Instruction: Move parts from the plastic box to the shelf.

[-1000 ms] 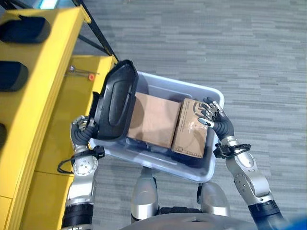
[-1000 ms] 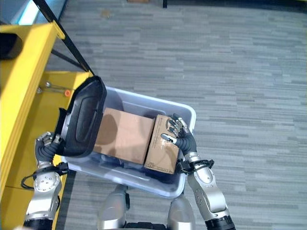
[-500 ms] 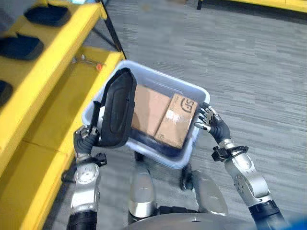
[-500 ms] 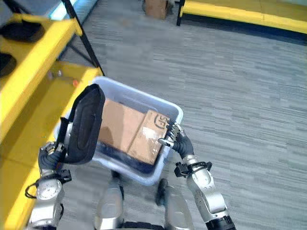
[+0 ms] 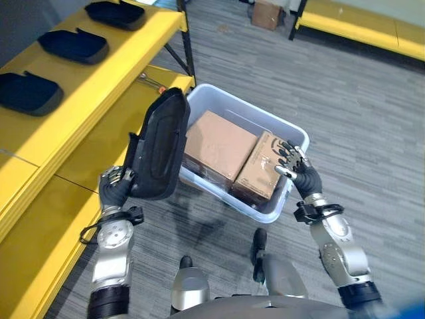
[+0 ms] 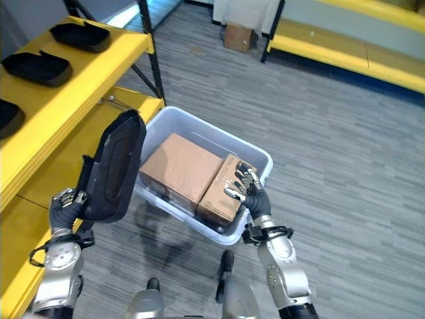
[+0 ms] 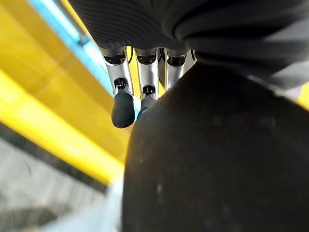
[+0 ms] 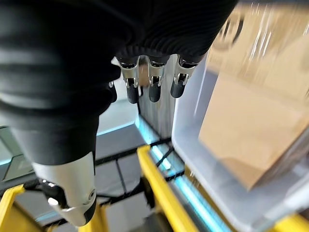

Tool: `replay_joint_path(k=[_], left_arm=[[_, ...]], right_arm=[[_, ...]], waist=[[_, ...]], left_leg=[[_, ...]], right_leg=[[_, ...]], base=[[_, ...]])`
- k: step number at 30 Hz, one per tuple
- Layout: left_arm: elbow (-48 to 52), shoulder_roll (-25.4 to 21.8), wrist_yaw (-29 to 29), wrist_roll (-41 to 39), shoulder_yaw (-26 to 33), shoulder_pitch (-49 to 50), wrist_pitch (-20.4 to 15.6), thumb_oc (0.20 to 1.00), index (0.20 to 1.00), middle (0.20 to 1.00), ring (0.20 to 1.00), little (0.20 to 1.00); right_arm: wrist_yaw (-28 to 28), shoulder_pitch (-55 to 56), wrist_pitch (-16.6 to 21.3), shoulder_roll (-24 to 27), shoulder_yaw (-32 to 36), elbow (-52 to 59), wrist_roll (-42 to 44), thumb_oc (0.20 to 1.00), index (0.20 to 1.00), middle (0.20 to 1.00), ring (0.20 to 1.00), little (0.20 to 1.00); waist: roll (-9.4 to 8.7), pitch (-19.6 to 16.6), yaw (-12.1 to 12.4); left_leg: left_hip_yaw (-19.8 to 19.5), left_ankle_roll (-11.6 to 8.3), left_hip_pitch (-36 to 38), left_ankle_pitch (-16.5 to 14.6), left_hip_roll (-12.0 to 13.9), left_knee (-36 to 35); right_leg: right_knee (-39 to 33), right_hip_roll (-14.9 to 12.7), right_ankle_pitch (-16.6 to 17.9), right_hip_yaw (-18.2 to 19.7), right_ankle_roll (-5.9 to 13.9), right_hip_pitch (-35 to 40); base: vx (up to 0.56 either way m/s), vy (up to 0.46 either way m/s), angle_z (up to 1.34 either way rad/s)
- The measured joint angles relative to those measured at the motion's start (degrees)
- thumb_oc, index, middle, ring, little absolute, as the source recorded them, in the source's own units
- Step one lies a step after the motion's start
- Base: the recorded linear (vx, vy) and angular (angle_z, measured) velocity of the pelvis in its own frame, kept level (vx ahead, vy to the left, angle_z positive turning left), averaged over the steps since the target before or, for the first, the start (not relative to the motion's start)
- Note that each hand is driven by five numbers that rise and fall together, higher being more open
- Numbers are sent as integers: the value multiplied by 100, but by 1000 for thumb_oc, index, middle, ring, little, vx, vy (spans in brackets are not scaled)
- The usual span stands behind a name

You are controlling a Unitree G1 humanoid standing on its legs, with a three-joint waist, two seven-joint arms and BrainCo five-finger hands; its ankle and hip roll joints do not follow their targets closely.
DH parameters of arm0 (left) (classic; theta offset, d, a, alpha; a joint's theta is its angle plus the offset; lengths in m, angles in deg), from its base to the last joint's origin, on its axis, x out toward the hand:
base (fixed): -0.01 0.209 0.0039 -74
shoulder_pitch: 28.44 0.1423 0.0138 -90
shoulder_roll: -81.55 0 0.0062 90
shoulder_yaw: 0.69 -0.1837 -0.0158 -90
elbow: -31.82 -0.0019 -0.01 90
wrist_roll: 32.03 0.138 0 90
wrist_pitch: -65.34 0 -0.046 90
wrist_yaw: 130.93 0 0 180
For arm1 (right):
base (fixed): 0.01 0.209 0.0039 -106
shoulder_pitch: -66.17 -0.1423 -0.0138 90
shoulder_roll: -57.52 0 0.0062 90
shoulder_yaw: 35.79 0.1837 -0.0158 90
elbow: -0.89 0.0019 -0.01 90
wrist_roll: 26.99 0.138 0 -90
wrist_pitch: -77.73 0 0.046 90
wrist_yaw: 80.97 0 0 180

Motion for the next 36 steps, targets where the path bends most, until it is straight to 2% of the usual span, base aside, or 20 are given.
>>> replay_joint_path(k=[3,4,5,9,11,12,13,14,15,16,17,19,20,21,23,24,25,28,34,36], left_arm=[[-6,-98,-8,-1,101,167,-4,200,200,200,200,200],[-23,-92,-14,0,136,164,-5,200,200,200,200,200],[-133,-64,-17,0,133,129,-10,200,200,200,200,200],[-423,25,14,4,-29,-96,-10,200,200,200,200,200],[-429,78,-5,0,-51,-199,-17,200,200,200,200,200],[-507,74,-28,-6,-204,-316,-42,200,200,200,200,200],[-540,108,-58,-5,-384,-447,-32,200,200,200,200,200],[-543,120,-90,-2,-598,-496,-77,200,200,200,200,200],[-544,87,-89,-2,-664,-512,-160,200,200,200,200,200],[-519,40,-102,-6,-663,-479,-163,200,200,200,200,200],[-492,-5,-99,-8,-630,-437,-163,200,200,200,200,200],[-336,-70,-106,-3,-404,-59,-163,200,200,200,200,200],[-346,69,-126,-9,-258,69,-96,200,200,200,200,200],[-339,188,-115,-3,-175,33,-80,200,200,200,200,200],[-245,238,-79,-11,-323,-17,-81,200,200,200,200,200],[-128,267,-73,-14,-330,-41,-91,200,200,200,200,200],[-72,303,-74,-23,-342,-125,-113,200,200,200,200,200],[83,300,-74,-65,-312,-226,-120,200,200,200,200,200],[108,403,35,-64,-353,-206,-119,200,200,200,200,200],[108,436,47,-65,-441,-270,-119,200,200,200,200,200]], right_arm=[[-38,28,-39,-136,-123,-252,0,1000,1000,1000,1000,1000],[-50,44,-43,-231,-127,-282,-1,1000,1000,1000,1000,1000],[-48,-10,-42,-275,-127,-302,0,1000,1000,1000,1000,1000],[-54,122,-54,-310,-125,-354,-1,1000,1000,1000,1000,1000],[-93,213,-56,-263,-124,-355,0,1000,1000,1000,1000,1000],[-55,335,-49,-251,-119,-227,6,1000,1000,1000,1000,1000],[-59,474,-48,-133,-127,-43,9,1000,1000,1000,1000,1000],[-60,593,-48,-79,-168,9,15,1000,1000,1000,1000,1000],[-92,667,-48,-71,-190,-32,52,1000,1000,1000,1000,1000],[-84,675,-40,39,-311,-10,72,1000,1000,1000,1000,1000],[-112,624,-33,196,-371,-28,77,1000,1000,1000,1000,1000],[-100,602,-28,335,-340,-77,79,1000,1000,1000,1000,1000],[-90,400,-24,426,-247,-171,78,1000,1000,1000,1000,1000],[-46,184,-22,583,-199,-205,77,1000,1000,1000,1000,1000],[-45,181,-21,574,-220,-202,77,1000,1000,1000,1000,1000],[-47,130,-19,563,-260,-201,77,1000,1000,1000,1000,1000],[-45,42,-10,579,-262,-201,75,1000,1000,1000,1000,1000],[-35,-220,12,623,-257,-196,71,1000,1000,1000,1000,1000],[-14,-185,44,708,-244,-169,70,1000,1000,1000,1000,1000],[9,-156,43,775,-260,-172,69,1000,1000,1000,1000,1000]], waist=[[-163,-163,50],[-183,-182,72],[-84,-162,57],[225,-53,-100],[222,-58,-82],[390,58,-170],[588,150,-300],[689,169,-433],[650,205,-314],[612,214,-372],[435,224,-433],[-4,227,-362],[92,296,-329],[103,330,-366],[30,278,-360],[-26,238,-321],[-26,222,-297],[51,211,-278],[397,216,-189],[528,286,-207]], left_leg=[[-100,122,-255,-287,-202,450],[-125,179,-386,-434,-279,755],[-163,238,-592,-660,-208,1119],[-142,502,-777,-802,-187,1445],[-177,657,-689,-726,-303,1330],[-706,844,-693,-585,-555,1292],[-1066,912,-658,-489,-559,1242],[-1263,892,-625,-266,-547,946],[-1350,857,-411,45,-588,495],[-1469,885,-432,170,-595,325],[-1543,900,-393,302,-734,107],[-1348,906,-243,320,-1153,-69],[-1126,879,-334,204,-1132,69],[-1082,957,-312,160,-1025,-23],[-1084,841,-160,209,-1044,-110],[-1069,804,-134,216,-1066,-163],[-1082,771,-172,227,-1067,-185],[-1169,620,-305,227,-1030,-179],[-1362,573,-391,202,-1012,-156],[-1160,573,-423,210,-886,-220]], right_leg=[[-7,-175,375,81,-398,21],[29,-201,499,111,-398,-3],[69,-259,756,148,-205,-34],[21,-258,1834,410,-415,-124],[221,-247,1824,504,-536,18],[916,-184,1601,1133,-715,-76],[1471,80,983,1779,-681,-204],[1795,437,197,2233,-187,-261],[2324,815,-458,2157,311,-608],[2692,1291,-671,2340,414,-782],[2714,1564,-703,2081,378,-925],[2154,1704,57,1271,228,-915],[1888,1728,189,1315,404,-824],[1012,1719,87,1512,544,-355],[570,1642,-97,1544,245,106],[274,1621,-61,1553,-92,250],[75,1617,36,1550,-248,307],[-159,1628,216,1445,-386,311],[-255,1571,251,1146,-418,390],[-178,1506,187,874,-402,383]], base=[[-68,314,21],[-63,330,7],[-45,324,3],[-19,297,5],[-13,357,43],[-53,378,123],[-69,144,187],[-78,167,144],[-64,90,108],[-67,82,87],[-54,62,68],[-34,60,-19],[-19,27,-83],[-2,-30,-64],[-41,-31,-6],[-54,-36,4],[-52,-62,8],[-79,-72,16],[-103,-10,28],[-84,24,75]])
